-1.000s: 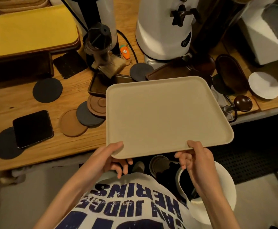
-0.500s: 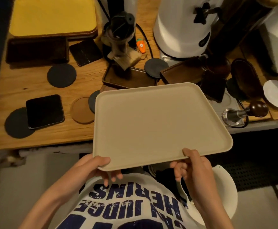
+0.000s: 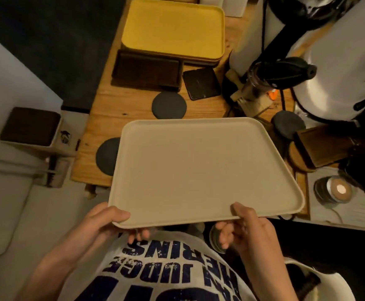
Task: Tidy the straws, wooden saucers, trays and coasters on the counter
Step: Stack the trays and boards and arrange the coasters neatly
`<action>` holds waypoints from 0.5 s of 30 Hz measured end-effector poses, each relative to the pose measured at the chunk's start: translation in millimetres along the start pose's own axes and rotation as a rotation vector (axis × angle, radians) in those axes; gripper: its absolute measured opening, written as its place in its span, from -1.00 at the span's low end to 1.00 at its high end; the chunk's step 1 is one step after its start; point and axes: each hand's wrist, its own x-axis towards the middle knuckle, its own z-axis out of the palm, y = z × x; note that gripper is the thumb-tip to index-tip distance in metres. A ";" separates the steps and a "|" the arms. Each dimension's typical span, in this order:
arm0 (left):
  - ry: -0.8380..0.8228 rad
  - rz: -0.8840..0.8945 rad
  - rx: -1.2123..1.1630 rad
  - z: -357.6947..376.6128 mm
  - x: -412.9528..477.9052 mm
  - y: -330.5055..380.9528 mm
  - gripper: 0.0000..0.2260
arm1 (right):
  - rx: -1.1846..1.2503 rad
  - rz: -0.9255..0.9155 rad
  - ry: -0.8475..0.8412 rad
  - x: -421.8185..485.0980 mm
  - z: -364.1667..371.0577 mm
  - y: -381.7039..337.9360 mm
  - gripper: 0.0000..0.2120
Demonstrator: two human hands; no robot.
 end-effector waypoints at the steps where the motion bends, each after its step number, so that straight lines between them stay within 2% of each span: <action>1: -0.015 0.009 0.015 -13.7 -1.1 8.6 -0.66 | 0.022 0.006 0.020 4.0 14.2 -1.4 -0.57; 4: -0.018 0.037 0.035 -54.2 -0.4 32.5 -0.64 | 0.124 -0.024 0.152 18.9 47.3 -7.1 -0.70; 7: -0.017 0.059 0.068 -88.6 11.8 55.8 -0.64 | 0.139 -0.069 0.228 34.8 71.8 -16.7 -0.60; 11: -0.047 0.095 0.145 -122.2 37.6 91.9 -0.66 | 0.132 -0.071 0.149 55.2 100.5 -30.0 -0.74; 15: -0.085 0.129 0.243 -136.4 70.1 124.8 -0.68 | 0.101 -0.087 0.047 79.8 116.1 -44.2 -0.64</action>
